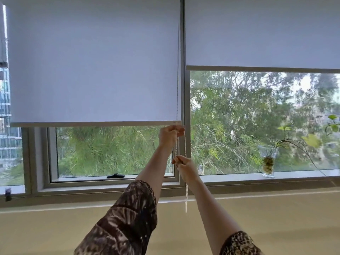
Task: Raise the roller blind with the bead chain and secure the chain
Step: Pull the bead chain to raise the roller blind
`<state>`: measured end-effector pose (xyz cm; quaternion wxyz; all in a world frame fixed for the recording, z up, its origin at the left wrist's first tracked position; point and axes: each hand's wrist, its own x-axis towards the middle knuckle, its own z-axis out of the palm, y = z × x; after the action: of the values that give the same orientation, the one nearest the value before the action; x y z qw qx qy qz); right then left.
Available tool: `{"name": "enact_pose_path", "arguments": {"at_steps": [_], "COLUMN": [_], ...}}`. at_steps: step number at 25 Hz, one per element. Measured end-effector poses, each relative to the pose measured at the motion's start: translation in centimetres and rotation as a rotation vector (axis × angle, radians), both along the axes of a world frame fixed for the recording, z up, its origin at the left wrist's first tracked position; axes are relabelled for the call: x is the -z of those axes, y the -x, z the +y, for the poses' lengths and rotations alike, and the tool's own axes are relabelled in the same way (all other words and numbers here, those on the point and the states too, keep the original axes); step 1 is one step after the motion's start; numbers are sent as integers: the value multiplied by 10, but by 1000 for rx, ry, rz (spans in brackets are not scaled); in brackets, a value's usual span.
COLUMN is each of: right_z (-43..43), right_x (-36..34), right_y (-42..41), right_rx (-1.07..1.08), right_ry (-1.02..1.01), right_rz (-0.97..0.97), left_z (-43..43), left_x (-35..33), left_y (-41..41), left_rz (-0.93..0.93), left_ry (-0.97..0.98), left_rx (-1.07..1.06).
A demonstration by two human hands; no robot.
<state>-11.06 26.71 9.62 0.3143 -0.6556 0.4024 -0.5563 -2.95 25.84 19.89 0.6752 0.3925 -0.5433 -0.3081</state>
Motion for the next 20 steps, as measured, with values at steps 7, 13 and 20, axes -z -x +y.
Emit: {"name": "enact_pose_path", "arguments": {"at_steps": [7, 13, 20], "right_z": [-1, 0, 2], "right_x": [25, -14, -98], "right_y": [11, 28, 11], "right_rx": [-90, -72, -11], "right_ry": [-140, -206, -7], "right_rz": [48, -73, -82], "left_z": [-13, -3, 11], "left_x": [43, 69, 117], "left_y": [-9, -14, 19], "left_rz": [-5, -90, -97], "left_ry": [-34, -13, -75], "left_rx": [-145, -211, -171]}}
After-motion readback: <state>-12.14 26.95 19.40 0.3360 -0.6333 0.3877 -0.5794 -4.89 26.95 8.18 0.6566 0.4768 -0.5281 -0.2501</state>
